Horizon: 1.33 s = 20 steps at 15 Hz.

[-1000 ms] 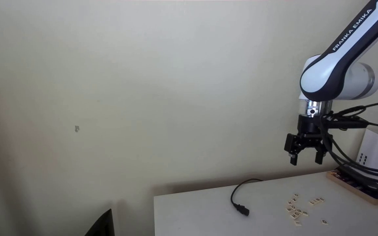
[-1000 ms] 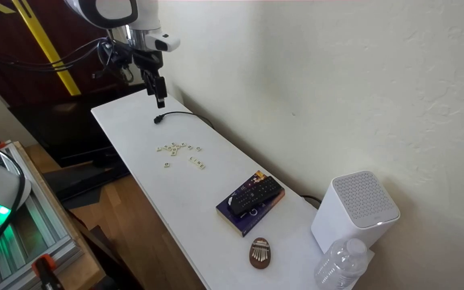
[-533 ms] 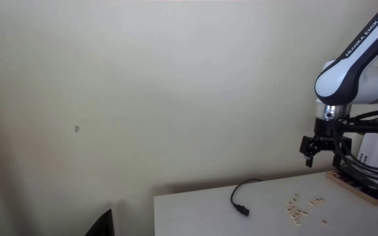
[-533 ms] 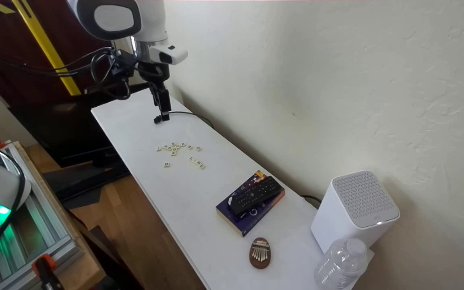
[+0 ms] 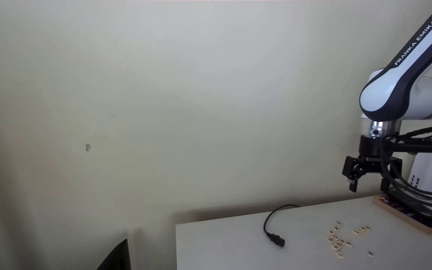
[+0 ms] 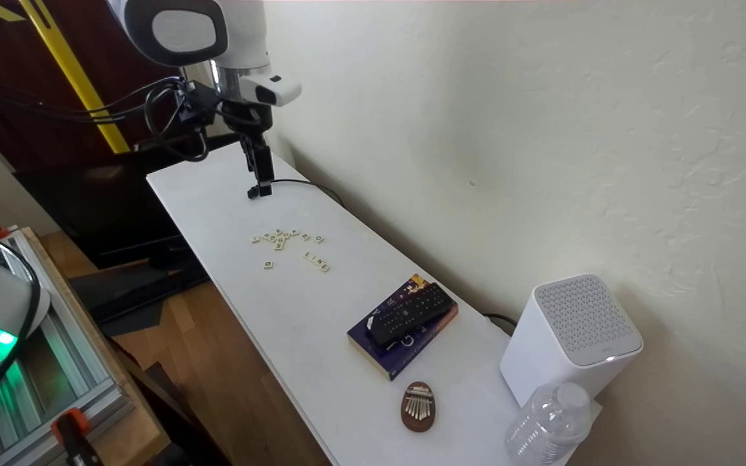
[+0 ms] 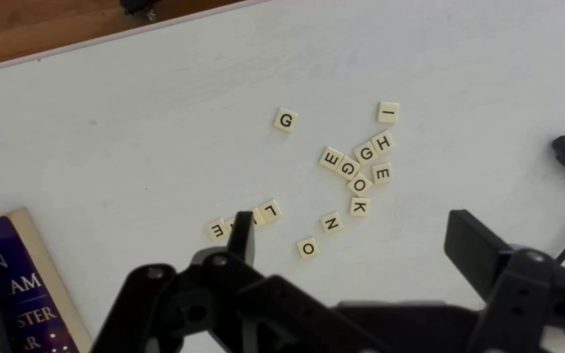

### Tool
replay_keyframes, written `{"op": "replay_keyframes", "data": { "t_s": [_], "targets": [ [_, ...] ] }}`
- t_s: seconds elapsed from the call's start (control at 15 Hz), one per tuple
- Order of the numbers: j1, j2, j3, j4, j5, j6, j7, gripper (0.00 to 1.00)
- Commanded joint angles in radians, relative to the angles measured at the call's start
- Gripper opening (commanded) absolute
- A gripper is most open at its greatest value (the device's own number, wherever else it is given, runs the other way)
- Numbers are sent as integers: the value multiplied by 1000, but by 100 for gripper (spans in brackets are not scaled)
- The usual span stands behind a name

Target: Line up the blocks on the table

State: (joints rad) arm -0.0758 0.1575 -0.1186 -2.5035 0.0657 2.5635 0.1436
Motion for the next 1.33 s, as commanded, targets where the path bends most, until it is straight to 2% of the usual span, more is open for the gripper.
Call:
{"op": "replay_keyframes", "data": {
  "t_s": [0.0,0.33,0.53,1.27],
  "targets": [
    [-8,88,-6,40,2,6,42,100],
    [-7,176,-11,73,13,46,52,100],
    [-10,225,-4,95,16,108,29,100],
    [-16,337,-2,126,30,231,27,100]
  ]
}}
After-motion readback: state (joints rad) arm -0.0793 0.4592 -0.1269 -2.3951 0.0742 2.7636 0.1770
